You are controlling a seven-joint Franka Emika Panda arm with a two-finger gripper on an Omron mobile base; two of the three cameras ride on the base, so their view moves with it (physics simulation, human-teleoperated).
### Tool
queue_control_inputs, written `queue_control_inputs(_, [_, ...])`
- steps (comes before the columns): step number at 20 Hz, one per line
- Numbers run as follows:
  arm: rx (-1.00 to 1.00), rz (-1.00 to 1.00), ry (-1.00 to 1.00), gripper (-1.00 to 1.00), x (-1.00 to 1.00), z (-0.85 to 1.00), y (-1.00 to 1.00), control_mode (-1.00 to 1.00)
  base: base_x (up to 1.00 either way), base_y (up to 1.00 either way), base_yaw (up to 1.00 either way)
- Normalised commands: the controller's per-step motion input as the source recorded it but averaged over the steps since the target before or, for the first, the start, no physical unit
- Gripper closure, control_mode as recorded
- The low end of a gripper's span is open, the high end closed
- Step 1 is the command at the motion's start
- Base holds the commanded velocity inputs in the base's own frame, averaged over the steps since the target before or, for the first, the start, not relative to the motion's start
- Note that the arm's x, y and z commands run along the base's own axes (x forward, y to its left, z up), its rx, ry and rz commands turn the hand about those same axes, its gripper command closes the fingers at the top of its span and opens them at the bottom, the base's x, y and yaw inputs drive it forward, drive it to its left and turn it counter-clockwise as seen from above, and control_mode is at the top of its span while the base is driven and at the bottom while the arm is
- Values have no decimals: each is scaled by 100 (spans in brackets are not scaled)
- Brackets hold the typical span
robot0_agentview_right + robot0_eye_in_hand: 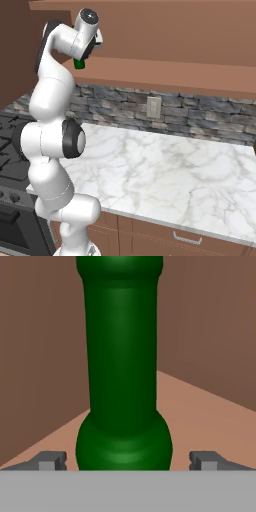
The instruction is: Get the candle and the beer from the cabinet and move them to the dining counter.
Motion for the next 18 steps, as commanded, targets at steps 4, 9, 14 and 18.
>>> queue_control_inputs(4, [0, 0, 0, 100, 0, 0, 0, -100, 0, 0, 0])
queue_control_inputs(9, [0, 0, 0, 100, 0, 0, 0, -100, 0, 0, 0])
queue_control_inputs(14, [0, 0, 0, 100, 0, 0, 0, -100, 0, 0, 0])
queue_control_inputs(18, [0, 0, 0, 100, 0, 0, 0, -100, 0, 0, 0])
